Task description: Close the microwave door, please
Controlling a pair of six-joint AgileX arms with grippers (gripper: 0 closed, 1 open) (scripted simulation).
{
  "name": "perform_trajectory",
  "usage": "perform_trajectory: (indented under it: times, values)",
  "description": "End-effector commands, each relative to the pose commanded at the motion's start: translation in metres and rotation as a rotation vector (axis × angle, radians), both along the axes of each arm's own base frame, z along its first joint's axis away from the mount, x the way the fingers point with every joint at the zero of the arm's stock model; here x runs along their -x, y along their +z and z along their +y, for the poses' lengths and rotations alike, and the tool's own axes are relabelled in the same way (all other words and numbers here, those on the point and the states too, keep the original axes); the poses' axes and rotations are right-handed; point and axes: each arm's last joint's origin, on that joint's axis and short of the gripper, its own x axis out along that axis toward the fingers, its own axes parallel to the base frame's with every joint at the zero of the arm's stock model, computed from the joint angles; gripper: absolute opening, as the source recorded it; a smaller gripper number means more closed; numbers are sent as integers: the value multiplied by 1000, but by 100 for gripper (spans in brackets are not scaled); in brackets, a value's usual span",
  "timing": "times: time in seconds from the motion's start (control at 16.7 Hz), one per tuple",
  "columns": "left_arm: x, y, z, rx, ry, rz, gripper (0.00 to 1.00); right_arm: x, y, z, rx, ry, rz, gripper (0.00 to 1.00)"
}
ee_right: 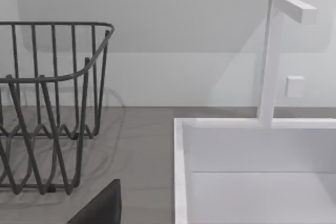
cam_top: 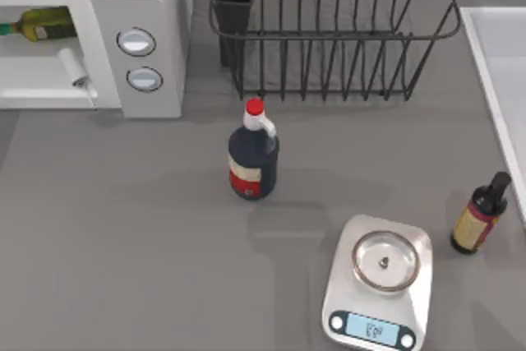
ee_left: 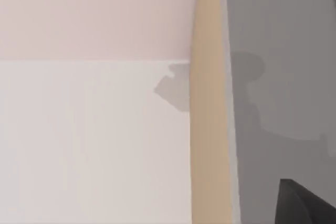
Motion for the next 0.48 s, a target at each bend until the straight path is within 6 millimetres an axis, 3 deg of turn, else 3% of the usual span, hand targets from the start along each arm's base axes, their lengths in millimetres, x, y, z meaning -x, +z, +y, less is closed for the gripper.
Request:
perform_trajectory:
  times: [0.48]
  values:
    - [-1,-10,-2,25,1,9,0,0,0,0,0,0,0,100]
